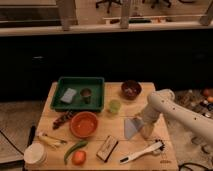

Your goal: Wipe red bowl with towel

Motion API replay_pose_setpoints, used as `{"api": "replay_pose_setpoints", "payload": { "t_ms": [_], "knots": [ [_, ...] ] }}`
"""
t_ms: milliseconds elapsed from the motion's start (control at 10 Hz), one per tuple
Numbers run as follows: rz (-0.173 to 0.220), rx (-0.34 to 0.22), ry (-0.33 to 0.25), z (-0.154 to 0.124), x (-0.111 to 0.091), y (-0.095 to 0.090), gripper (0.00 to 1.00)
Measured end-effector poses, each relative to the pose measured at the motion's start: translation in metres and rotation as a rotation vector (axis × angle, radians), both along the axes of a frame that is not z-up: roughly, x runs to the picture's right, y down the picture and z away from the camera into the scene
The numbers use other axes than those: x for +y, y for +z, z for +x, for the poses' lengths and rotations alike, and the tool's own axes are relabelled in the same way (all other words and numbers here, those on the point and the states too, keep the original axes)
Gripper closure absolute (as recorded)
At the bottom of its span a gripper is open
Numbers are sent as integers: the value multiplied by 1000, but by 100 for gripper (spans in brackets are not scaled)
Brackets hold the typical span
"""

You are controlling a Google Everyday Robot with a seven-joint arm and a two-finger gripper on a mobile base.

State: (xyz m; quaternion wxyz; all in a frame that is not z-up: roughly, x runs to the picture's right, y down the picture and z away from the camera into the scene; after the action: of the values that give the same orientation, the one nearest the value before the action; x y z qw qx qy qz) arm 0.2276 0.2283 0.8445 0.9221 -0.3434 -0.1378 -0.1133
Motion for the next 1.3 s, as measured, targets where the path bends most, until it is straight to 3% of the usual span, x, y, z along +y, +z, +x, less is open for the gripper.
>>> {"api": "replay_pose_setpoints", "payload": {
  "t_ms": [200,300,400,700,1300],
  "knots": [
    [0,-3,-11,-4,2,0,40],
    [-3,-2,-16,-8,2,0,59],
    [-2,-1,-19,-10,1,1,72],
    [-4,0,-24,-9,0,-1,98],
    [-18,10,-33,-14,1,1,100]
  ]
}}
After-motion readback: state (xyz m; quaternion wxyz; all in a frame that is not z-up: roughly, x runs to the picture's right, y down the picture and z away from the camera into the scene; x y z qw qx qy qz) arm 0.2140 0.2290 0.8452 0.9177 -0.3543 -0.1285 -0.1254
